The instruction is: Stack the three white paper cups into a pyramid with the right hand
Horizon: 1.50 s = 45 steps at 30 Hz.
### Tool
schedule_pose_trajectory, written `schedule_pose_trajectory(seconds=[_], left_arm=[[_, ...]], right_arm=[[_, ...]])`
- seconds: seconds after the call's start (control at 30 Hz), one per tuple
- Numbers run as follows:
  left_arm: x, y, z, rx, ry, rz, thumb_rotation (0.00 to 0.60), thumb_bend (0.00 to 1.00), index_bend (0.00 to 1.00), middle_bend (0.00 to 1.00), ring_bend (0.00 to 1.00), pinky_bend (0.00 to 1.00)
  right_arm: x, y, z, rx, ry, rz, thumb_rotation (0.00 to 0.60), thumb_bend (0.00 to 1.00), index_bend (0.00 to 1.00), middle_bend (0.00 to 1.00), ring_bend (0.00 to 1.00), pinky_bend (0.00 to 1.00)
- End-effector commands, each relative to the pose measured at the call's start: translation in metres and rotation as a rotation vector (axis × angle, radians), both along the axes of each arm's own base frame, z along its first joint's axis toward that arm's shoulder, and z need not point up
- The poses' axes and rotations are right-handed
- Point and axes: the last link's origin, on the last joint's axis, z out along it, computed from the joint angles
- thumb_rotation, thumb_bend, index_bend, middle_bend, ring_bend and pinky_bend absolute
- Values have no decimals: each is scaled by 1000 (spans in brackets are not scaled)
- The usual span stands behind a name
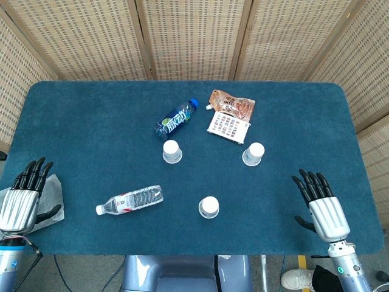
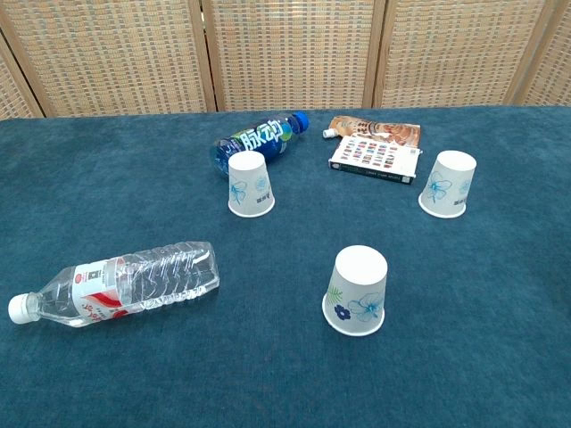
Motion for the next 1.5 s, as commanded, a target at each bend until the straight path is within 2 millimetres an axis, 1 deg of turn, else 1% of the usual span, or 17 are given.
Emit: schedule_pose_trajectory(seconds=[0.03,0.67,0.83,0.9,1.07,1.27,1.5], left_arm=[[0,0,0,0,1,-1,600,95,16,0,0,160],[-1,-1,2,-18,-16,4,600,101,16,0,0,160],[1,-2,4,-17,-19,3,600,103,16,0,0,159],[2,-2,4,-17,-17,1,600,103,16,0,0,159],[2,-4,5,-19,-16,4,600,103,16,0,0,159],[3,-5,7,-14,-23,-1,600,104,16,0,0,159],[4,-6,6,-17,-14,-7,600,104,16,0,0,159]], right_arm=[[0,0,-1,2,2,0,600,129,88,0,0,95],[3,0,-3,13,0,10,600,129,89,0,0,95],[0,2,-4,33,15,1,600,129,104,0,0,95],[0,3,-4,46,9,-6,600,129,124,0,0,95],[5,4,-5,72,-6,12,600,129,157,0,0,95],[13,-1,-8,95,-4,45,600,129,190,0,0,96],[34,-19,-10,199,-30,132,600,129,242,0,0,96]])
